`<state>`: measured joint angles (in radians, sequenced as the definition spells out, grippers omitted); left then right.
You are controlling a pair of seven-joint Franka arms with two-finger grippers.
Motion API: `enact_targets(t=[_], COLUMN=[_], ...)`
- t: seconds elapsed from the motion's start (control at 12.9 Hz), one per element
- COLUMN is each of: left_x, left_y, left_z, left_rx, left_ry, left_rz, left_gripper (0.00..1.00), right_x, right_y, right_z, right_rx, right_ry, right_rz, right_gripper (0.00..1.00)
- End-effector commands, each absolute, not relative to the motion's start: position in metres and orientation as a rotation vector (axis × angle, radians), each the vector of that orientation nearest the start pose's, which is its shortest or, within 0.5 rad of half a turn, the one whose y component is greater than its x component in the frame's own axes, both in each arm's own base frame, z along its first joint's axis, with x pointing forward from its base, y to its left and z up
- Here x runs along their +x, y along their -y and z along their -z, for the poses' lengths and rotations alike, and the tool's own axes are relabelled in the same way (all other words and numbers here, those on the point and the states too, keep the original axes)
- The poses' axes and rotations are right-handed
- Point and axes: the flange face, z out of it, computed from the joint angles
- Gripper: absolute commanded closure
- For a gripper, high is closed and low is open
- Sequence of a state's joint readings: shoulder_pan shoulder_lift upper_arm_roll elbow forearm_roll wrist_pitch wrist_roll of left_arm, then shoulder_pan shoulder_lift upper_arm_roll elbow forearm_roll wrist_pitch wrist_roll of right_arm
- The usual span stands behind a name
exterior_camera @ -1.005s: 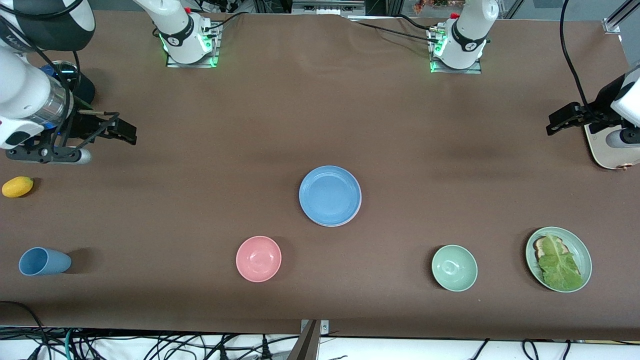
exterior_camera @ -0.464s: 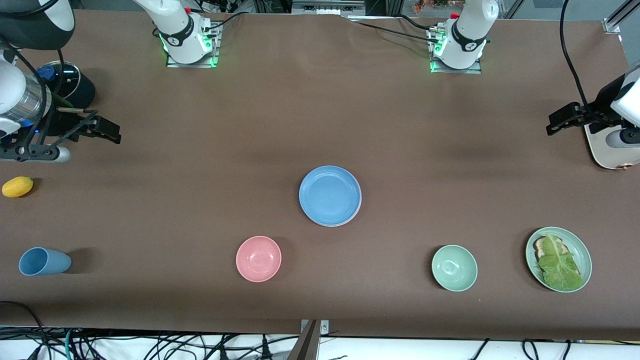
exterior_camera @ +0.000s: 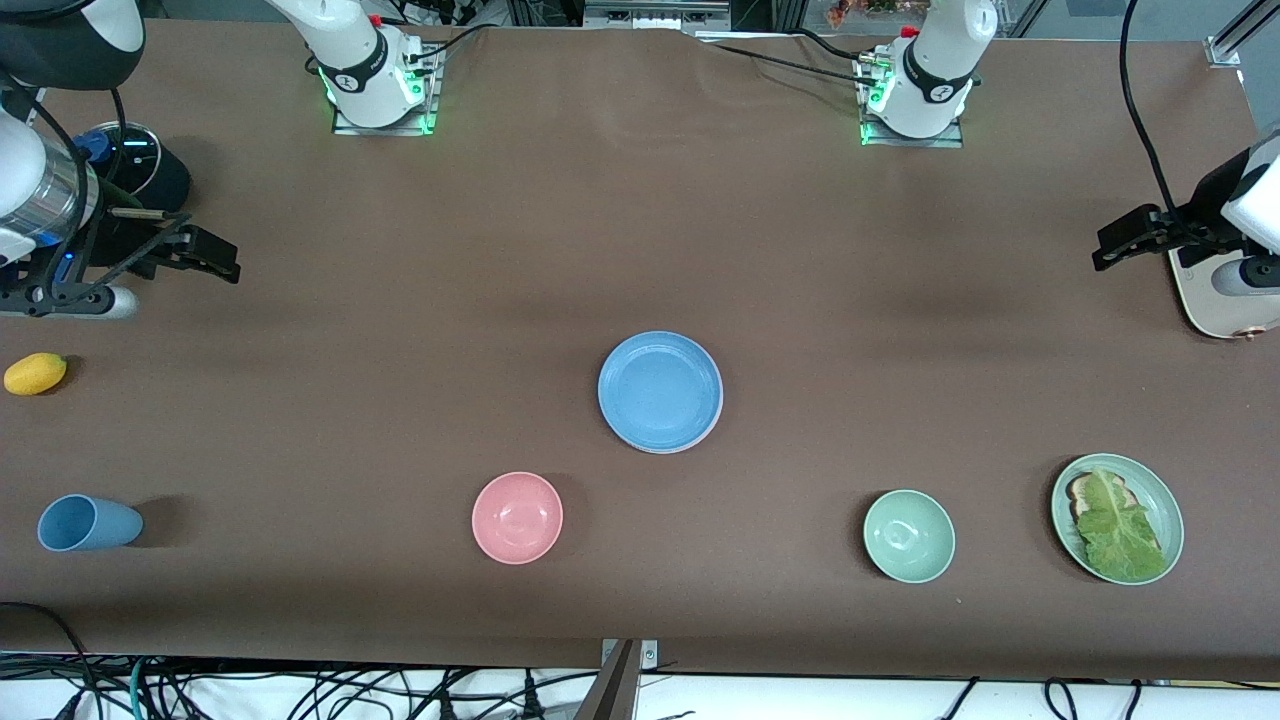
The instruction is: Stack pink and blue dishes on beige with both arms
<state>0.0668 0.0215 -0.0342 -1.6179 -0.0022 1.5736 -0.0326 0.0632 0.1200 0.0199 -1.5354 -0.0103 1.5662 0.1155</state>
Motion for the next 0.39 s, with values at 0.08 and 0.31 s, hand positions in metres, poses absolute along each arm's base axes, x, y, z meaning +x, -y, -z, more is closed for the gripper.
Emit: enact_targets(t=[0.08, 0.31], left_x=[0.5607, 0.5603], left_y=[-0.0178, -0.0177], left_z=[-0.5947, -0.5955], left_rx=[-3.138, -3.138], left_ry=[0.067, 0.067], left_rz=[-0.091, -0.089], left_gripper=[0.0, 0.0], right_x=[0.5783, 0.5779], right_y=[-0.0428, -0.043], right_z=[-0.5773, -0.5771], right_rx=[-3.138, -3.137], right_ry=[-0.039, -0.041], right_rz=[-0.164, -0.169], right_gripper=[0.0, 0.0])
